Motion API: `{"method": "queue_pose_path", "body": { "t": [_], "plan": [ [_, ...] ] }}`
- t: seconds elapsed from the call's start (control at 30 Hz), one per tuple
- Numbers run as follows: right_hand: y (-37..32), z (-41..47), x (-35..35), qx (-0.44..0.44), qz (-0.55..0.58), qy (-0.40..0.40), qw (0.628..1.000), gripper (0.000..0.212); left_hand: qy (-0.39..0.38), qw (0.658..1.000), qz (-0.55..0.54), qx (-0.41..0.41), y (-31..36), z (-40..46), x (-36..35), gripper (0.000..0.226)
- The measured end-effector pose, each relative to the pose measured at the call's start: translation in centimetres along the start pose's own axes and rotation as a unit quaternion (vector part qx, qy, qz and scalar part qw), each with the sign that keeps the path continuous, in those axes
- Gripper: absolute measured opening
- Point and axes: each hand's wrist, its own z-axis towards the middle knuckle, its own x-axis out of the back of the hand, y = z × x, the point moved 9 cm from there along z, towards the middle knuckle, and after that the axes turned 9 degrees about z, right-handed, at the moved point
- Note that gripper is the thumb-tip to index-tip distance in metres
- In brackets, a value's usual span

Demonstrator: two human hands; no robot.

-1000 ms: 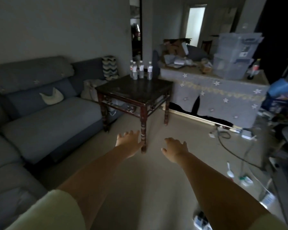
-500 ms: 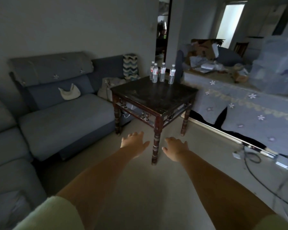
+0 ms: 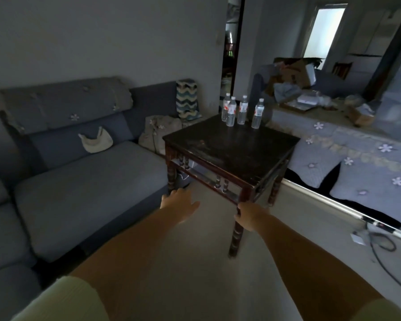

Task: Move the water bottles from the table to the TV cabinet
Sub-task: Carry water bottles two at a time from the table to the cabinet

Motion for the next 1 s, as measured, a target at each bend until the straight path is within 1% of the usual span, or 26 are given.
{"method": "queue_pose_path", "body": {
  "t": [0.07,0.2,0.27,0.37,0.5,0.6,0.73,0.87,1.0],
  "plan": [
    [-2.5,2.9,0.7,-0.001,0.010,0.006,1.000,0.043,0.007,1.000,-0.002,-0.012,-2.7,2.9,1.2,0.049],
    [-8.7,7.6,0.5,0.035,-0.001,-0.007,0.999,0.045,0.009,1.000,-0.016,0.015,-9.0,8.3,1.7,0.050],
    [-10.5,9.6,0.8,0.047,0.003,-0.006,0.999,0.044,0.014,1.000,-0.010,0.016,-10.6,10.6,1.6,0.050],
    [-11.4,13.4,2.2,0.035,0.015,0.001,0.999,0.044,0.017,1.000,-0.018,-0.004,-11.2,14.3,1.5,0.050],
    [-11.1,18.1,3.3,0.002,0.023,-0.003,1.000,0.040,0.008,0.999,-0.027,-0.028,-11.6,18.7,0.7,0.047],
    [-10.0,23.3,4.4,-0.016,0.032,-0.018,0.999,0.042,-0.013,0.999,-0.043,-0.027,-12.3,24.6,0.5,0.043],
    [-7.7,31.5,7.3,-0.018,0.057,-0.022,0.998,0.044,-0.007,0.997,-0.071,-0.019,-12.5,33.5,1.9,0.043],
    [-4.2,39.9,11.2,-0.038,0.060,-0.029,0.997,0.049,-0.045,0.997,-0.055,-0.032,-10.7,42.5,3.7,0.047],
    [-1.4,46.3,15.6,-0.063,0.057,-0.004,0.996,0.050,-0.037,0.996,-0.058,-0.058,-7.8,49.7,6.6,0.052]
  ]
}}
